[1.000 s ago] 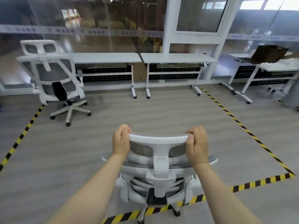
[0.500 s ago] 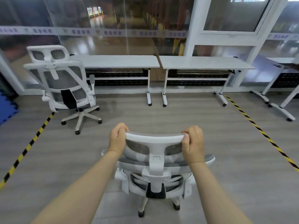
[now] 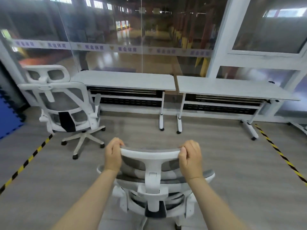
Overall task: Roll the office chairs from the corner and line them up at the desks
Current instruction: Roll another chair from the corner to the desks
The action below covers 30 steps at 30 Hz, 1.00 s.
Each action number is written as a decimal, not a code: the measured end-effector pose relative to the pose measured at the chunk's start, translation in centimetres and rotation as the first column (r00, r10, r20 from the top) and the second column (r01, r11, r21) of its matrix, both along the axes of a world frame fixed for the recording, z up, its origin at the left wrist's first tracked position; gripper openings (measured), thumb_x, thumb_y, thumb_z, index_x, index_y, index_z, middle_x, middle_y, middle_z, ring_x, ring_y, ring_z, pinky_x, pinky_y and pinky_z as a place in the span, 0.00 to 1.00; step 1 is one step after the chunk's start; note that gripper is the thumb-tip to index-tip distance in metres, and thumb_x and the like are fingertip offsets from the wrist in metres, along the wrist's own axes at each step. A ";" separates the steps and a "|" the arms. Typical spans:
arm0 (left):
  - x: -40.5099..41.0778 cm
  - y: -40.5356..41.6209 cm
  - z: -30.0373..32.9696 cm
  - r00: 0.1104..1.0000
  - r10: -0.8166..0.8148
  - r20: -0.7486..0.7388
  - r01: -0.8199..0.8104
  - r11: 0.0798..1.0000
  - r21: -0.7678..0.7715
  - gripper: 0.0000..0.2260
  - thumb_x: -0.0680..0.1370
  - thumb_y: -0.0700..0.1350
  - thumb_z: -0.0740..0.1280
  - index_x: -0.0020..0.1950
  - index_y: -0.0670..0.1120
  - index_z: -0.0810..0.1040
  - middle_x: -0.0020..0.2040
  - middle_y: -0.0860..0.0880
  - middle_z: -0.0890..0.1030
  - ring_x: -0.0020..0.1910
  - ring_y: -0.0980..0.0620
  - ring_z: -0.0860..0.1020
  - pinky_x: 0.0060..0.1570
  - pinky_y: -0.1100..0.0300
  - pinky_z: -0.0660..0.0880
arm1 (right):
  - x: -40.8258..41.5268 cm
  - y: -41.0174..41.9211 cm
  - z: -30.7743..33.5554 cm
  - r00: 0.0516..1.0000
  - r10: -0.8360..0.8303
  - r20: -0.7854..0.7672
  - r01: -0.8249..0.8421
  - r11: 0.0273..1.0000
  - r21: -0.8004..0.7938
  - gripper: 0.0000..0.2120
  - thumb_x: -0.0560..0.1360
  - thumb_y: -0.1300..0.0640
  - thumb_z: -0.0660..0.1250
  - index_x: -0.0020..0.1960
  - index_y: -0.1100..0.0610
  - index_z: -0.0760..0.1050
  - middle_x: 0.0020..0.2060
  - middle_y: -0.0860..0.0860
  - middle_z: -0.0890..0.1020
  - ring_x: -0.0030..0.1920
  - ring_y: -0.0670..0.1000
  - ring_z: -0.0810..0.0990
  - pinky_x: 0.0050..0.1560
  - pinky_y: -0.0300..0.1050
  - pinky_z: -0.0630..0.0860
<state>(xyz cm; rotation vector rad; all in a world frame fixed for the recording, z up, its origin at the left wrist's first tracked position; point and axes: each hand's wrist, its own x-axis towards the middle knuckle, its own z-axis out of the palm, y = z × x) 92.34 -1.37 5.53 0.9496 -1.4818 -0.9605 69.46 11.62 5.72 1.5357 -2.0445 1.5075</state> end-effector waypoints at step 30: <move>-21.6 -43.7 3.0 0.910 -0.069 0.408 0.055 0.997 0.047 0.14 0.83 0.46 0.54 0.61 0.44 0.76 0.59 0.49 0.77 0.62 0.48 0.71 0.63 0.53 0.68 | -23.1 -42.5 4.9 0.989 0.103 0.105 -0.141 0.872 0.469 0.20 0.83 0.50 0.52 0.73 0.52 0.65 0.75 0.49 0.62 0.76 0.49 0.55 0.74 0.46 0.55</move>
